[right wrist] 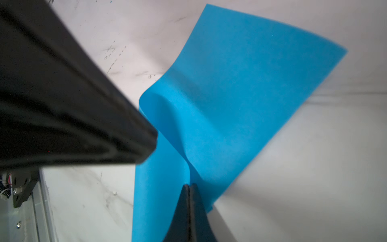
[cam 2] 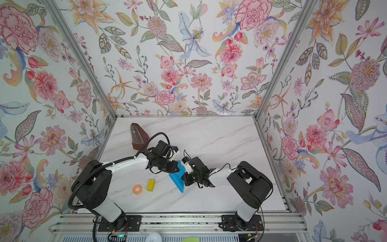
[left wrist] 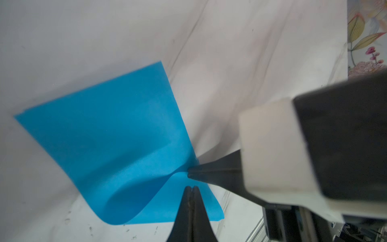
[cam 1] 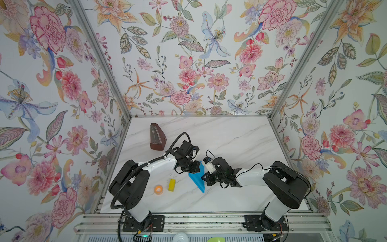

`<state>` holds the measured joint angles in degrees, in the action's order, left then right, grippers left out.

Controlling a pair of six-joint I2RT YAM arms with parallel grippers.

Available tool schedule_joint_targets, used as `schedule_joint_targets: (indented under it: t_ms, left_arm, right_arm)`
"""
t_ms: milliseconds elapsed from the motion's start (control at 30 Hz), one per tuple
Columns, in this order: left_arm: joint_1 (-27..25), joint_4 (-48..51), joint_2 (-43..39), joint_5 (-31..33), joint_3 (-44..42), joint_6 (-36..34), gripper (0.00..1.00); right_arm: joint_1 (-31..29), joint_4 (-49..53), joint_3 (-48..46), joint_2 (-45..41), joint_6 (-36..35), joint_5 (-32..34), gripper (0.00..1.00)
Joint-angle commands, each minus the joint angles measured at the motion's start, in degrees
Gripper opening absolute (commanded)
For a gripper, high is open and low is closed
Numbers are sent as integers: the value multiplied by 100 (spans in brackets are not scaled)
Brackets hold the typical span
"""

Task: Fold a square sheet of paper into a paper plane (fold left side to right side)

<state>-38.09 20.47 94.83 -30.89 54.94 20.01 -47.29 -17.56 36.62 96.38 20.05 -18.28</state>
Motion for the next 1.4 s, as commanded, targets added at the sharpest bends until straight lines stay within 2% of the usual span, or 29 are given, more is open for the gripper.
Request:
schedule_joint_targets:
  t_ms: [0,267,800,1067,1233,1367]
  left_arm:
    - [-129,-144,-25,-19,-273,312,0]
    - [-282,-194,81,-31,-411,281,0]
    - [-261,122,376,425,-567,-50,0]
    - [-259,76,493,457,-664,-84,0]
    - [-260,-302,469,302,-809,242,0]
    - [-294,-1010,376,152,-1070,892,0]
  right_arm:
    - [44,228,-76,158,68,53,0]
    - [66,240,-87,161,68,52,0]
    - [84,278,-94,153,40,44,0]
    - [134,319,-77,161,-18,39,0]
    - [233,514,189,257,-260,-12,0]
    - [334,1133,658,166,-272,-49,13]
